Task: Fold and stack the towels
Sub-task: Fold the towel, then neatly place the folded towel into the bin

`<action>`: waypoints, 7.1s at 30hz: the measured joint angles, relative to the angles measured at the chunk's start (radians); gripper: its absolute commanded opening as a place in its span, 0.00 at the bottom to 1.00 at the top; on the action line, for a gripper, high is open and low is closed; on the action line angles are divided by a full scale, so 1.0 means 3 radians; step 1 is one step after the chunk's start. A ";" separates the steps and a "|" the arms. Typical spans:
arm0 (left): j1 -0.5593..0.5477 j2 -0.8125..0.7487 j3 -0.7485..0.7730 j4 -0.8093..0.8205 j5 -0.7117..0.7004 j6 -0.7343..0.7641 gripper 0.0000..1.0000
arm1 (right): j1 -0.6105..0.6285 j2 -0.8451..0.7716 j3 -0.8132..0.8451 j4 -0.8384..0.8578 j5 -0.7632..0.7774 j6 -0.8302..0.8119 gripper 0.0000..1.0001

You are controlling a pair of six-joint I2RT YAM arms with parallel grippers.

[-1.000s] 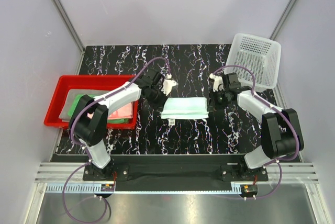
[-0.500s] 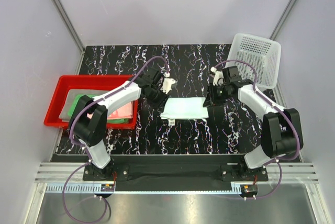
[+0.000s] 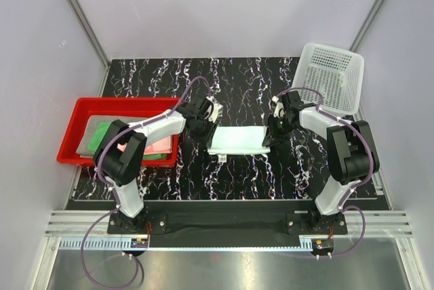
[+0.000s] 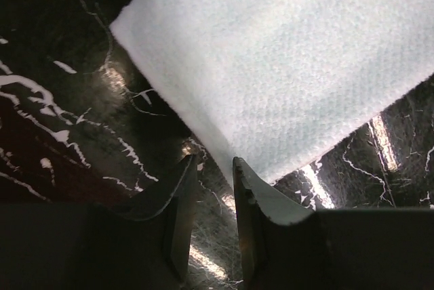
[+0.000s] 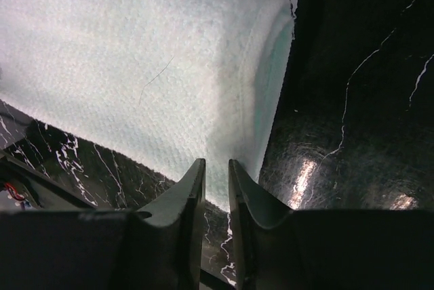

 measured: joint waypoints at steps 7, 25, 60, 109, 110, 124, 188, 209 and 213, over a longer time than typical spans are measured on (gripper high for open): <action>0.0000 -0.0212 0.0211 -0.0109 -0.0108 -0.0137 0.38 | -0.0001 -0.0139 0.0163 -0.0098 -0.0132 0.0062 0.25; -0.0014 -0.0191 -0.0481 0.0603 0.0203 -0.0708 0.41 | -0.0009 0.0095 -0.0197 0.0216 -0.0366 0.0137 0.20; 0.0351 0.0058 0.0401 0.0324 0.0034 -0.0492 0.44 | -0.0017 0.0145 0.0276 0.0367 0.0299 0.0058 0.26; 0.0156 0.0239 -0.0121 0.0736 -0.0114 -0.1676 0.32 | -0.0017 -0.0999 -0.0553 0.0825 -0.0107 0.0399 0.19; 0.0155 0.0249 -0.0106 0.0732 -0.0114 -0.1678 0.32 | -0.0017 -0.0999 -0.0553 0.0829 -0.0108 0.0393 0.18; 0.0098 0.0261 0.0006 0.0458 -0.0187 -0.1607 0.00 | -0.0017 -0.1012 -0.0553 0.0844 -0.0193 0.0350 0.19; 0.2272 -0.0607 0.0570 -0.1460 -0.2452 -0.0037 0.79 | -0.0017 -0.1091 -0.0467 0.0827 -0.0441 0.0203 0.54; 0.1297 -0.2356 -0.0114 0.0086 0.0816 -0.0454 0.99 | -0.0018 -0.1971 0.0538 0.0237 0.0649 0.0573 1.00; 0.1167 -0.2675 -0.0525 0.0546 0.1010 -0.0730 0.99 | -0.0018 -0.2187 0.0571 0.0100 0.0802 0.0567 1.00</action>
